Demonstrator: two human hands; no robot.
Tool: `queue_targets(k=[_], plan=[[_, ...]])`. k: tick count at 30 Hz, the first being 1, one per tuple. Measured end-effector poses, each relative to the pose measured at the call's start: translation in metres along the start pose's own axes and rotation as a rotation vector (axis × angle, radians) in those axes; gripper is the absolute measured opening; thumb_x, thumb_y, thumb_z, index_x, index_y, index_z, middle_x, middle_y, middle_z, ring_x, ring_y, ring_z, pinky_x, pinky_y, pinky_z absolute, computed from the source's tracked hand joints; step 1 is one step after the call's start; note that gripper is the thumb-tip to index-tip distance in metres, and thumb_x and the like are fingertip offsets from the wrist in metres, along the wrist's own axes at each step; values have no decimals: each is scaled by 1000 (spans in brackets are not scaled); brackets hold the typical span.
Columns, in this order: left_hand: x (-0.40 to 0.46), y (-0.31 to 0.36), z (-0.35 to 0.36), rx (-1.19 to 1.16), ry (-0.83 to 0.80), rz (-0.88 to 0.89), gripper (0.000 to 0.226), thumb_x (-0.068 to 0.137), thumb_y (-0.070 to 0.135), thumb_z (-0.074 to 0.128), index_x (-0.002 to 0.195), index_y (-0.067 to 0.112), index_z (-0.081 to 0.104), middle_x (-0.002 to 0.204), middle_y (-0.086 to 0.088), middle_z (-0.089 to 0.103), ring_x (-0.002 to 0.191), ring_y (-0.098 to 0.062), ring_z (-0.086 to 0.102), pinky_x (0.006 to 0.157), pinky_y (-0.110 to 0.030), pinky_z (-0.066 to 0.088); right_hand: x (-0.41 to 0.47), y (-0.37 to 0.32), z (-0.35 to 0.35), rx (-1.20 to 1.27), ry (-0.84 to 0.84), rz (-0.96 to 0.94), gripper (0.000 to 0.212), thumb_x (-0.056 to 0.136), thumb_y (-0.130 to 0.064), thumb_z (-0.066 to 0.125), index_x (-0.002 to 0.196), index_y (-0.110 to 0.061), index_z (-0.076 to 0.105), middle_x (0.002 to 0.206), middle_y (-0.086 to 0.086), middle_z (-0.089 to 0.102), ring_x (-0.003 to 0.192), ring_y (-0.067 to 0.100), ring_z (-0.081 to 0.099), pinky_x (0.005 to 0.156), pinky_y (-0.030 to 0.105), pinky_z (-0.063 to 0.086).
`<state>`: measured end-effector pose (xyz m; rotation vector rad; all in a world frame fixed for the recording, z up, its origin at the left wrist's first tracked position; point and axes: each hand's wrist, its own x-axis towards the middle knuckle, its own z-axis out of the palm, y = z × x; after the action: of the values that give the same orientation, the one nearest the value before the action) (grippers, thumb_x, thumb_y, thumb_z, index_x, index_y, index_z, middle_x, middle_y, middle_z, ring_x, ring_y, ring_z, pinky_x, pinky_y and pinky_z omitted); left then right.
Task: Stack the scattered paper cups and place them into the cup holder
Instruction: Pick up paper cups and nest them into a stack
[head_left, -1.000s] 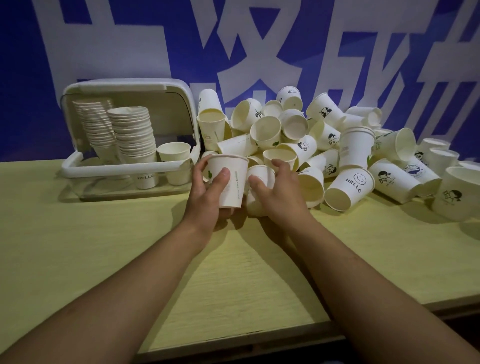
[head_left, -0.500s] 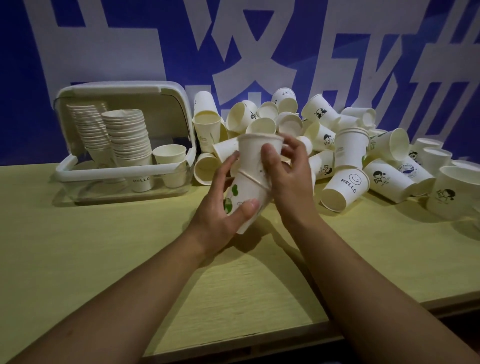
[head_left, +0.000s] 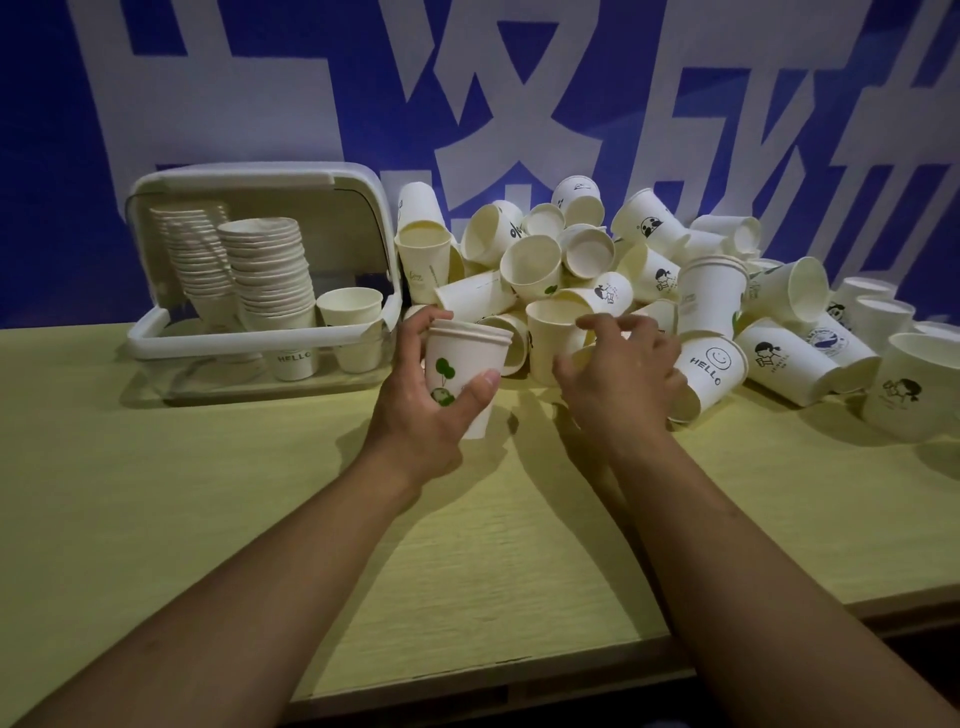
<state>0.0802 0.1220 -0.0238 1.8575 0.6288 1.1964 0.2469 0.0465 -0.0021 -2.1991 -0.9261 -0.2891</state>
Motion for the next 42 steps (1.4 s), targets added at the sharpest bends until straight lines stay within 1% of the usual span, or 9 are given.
queue_targets(k=[5, 9, 16, 20, 24, 29, 34, 38, 42], plan=[[1, 0, -3, 38, 7, -21, 66, 76, 48, 71, 132, 47, 37, 117, 12, 56, 95, -13, 63, 75, -42, 61, -1, 4, 2, 45, -57, -14, 55, 88, -44, 67, 135, -30, 44, 136, 7, 42, 125, 33, 39, 93, 47, 43], [1, 1, -3, 60, 7, -28, 67, 76, 48, 71, 133, 48, 36, 118, 13, 55, 96, -12, 62, 77, -41, 60, -2, 3, 2, 42, -75, 15, 53, 84, -45, 72, 125, -24, 46, 131, 5, 40, 125, 31, 36, 80, 38, 36], [0, -2, -4, 93, -36, -58, 66, 86, 38, 74, 135, 53, 33, 121, 9, 52, 98, -14, 61, 73, -34, 58, 2, 3, 2, 55, -52, 38, 41, 83, -35, 68, 117, -21, 50, 128, 5, 41, 120, 30, 38, 76, 36, 36], [-1, -1, -4, 113, -59, -68, 66, 86, 38, 74, 133, 57, 32, 114, 19, 51, 92, -12, 62, 66, -29, 58, 1, -4, -2, 112, 27, 21, 42, 81, -48, 66, 110, -22, 50, 123, 2, 43, 116, 27, 38, 78, 36, 36], [-2, 0, -4, 151, -102, -55, 68, 86, 38, 74, 132, 63, 31, 115, 21, 51, 95, -11, 62, 72, -33, 59, 1, -8, -8, 203, 167, -42, 38, 80, -38, 72, 107, -23, 50, 126, 3, 41, 115, 25, 39, 83, 31, 34], [-2, 2, -4, 173, -157, -30, 74, 86, 37, 75, 131, 72, 28, 116, 30, 48, 97, -6, 61, 81, -38, 60, -6, -16, -13, 621, 407, -265, 31, 83, -31, 69, 106, -16, 54, 113, -3, 41, 104, 17, 44, 84, 15, 35], [-3, 5, -5, 234, -182, 29, 92, 84, 36, 77, 142, 65, 13, 123, 25, 45, 104, 3, 54, 87, -29, 53, -11, -19, -10, 829, 153, -390, 33, 90, -42, 51, 122, -34, 55, 119, -11, 57, 109, 15, 60, 82, 36, 57], [-3, 7, -8, 312, -167, 114, 103, 81, 33, 81, 145, 58, 5, 137, 16, 43, 114, -9, 53, 93, -31, 49, -10, -17, -13, 890, 71, -368, 48, 88, -49, 45, 134, -39, 50, 138, -6, 57, 122, 12, 55, 87, 30, 56], [-1, 11, -10, 410, -154, 127, 107, 79, 34, 82, 141, 63, -1, 147, 2, 50, 113, -21, 60, 92, -42, 54, -3, -10, -10, 840, 42, -342, 53, 86, -47, 50, 137, -37, 54, 137, -8, 58, 127, 12, 52, 98, 48, 51]])
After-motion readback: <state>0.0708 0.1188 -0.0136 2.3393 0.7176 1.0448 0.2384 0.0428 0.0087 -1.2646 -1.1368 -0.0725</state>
